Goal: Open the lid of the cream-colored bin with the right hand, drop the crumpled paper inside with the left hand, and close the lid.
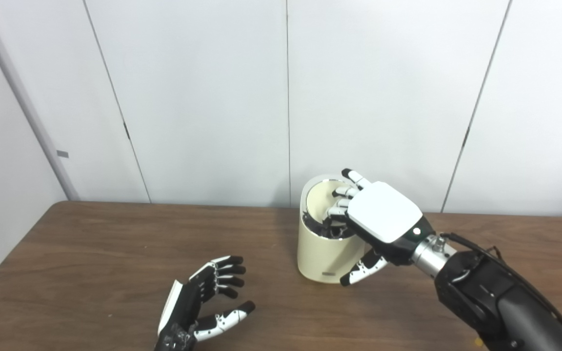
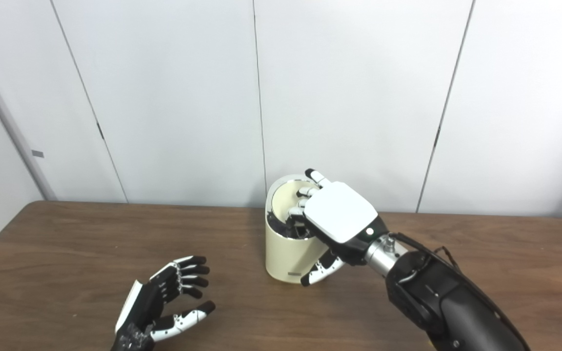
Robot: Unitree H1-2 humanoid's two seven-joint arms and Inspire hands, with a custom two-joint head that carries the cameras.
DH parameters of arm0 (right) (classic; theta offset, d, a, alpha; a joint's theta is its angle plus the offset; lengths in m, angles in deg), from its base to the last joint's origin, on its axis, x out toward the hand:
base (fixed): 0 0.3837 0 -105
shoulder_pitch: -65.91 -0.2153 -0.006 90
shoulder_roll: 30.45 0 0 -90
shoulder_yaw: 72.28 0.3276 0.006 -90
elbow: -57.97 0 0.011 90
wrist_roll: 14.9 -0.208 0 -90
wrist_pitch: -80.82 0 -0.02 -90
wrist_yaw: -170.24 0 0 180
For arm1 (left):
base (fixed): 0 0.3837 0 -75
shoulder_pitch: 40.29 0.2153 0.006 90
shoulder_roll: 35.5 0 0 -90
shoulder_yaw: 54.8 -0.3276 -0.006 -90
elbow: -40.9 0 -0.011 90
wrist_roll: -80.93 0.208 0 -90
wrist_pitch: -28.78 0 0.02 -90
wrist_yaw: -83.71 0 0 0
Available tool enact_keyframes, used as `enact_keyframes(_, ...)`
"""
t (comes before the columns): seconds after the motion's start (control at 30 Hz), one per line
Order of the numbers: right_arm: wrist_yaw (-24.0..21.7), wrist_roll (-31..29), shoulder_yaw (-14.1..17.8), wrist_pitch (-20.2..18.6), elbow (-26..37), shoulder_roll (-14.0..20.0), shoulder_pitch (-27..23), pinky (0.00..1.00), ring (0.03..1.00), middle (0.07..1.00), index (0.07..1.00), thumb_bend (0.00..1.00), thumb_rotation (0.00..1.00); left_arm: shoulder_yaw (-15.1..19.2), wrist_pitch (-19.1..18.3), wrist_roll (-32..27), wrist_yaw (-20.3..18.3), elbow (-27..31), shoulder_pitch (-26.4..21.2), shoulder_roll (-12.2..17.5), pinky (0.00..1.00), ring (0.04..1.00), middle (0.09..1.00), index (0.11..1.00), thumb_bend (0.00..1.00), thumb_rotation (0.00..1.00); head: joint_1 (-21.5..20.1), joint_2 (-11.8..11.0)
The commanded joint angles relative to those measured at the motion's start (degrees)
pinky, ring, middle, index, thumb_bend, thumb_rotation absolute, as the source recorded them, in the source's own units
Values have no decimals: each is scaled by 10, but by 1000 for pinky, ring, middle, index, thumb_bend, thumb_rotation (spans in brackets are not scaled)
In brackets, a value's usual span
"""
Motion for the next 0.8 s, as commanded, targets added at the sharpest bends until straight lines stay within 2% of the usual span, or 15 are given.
enact_keyframes(0.0,-32,6,2,-12,-7,7,0,996,842,669,660,762,489,1,8,-9,-1,17,-4,4,575,651,719,757,649,0,-1,0)
enact_keyframes(0.1,-18,-8,11,-10,-8,4,4,984,828,661,649,775,472,1,5,-8,0,20,-4,3,569,648,717,754,649,0,-1,0)
enact_keyframes(0.17,-24,-50,32,-24,-3,-8,11,995,837,665,651,765,460,0,3,-7,0,22,-4,2,571,650,717,754,647,0,-1,0)
enact_keyframes(0.2,-34,-78,45,-38,2,-16,14,998,844,667,653,755,455,0,2,-7,0,23,-3,1,571,650,717,754,647,0,-1,0)
enact_keyframes(0.27,-75,-131,75,-89,24,-36,21,1000,864,681,665,722,463,0,0,-4,1,23,-3,2,571,650,716,754,650,0,-1,-1)
enact_keyframes(0.33,-104,-159,93,-130,44,-48,23,975,865,698,681,694,486,0,-1,-4,1,24,-3,2,572,649,716,755,652,0,-2,-2)
enact_keyframes(0.37,-105,-169,102,-141,53,-52,25,964,864,708,691,679,485,0,1,-4,0,22,-3,3,573,649,715,754,653,0,-3,-2)
enact_keyframes(0.43,-80,-172,119,-147,64,-59,31,904,843,693,684,672,458,-1,2,-7,-1,21,-3,3,576,652,715,757,652,0,-3,-3)
enact_keyframes(0.53,-24,-175,139,-135,60,-70,42,824,822,687,682,669,467,-1,4,-7,-3,20,-3,4,581,657,719,761,644,0,-3,-2)
enact_keyframes(0.57,-6,-184,148,-131,58,-74,47,836,833,700,691,664,467,-1,4,-8,-2,21,-4,4,579,656,719,759,644,0,-3,-3)
enact_keyframes(0.6,10,-193,157,-127,56,-77,53,931,868,739,727,654,464,-1,4,-8,-2,21,-4,4,577,655,721,758,645,0,-3,-3)
enact_keyframes(0.63,25,-201,165,-123,55,-80,59,948,886,769,756,656,463,-1,4,-7,-2,21,-5,4,576,654,721,756,645,0,-3,-2)
enact_keyframes(0.77,79,-229,186,-99,48,-80,91,836,870,875,878,701,384,0,2,-11,-4,21,-6,6,578,656,722,756,648,0,-5,-3)
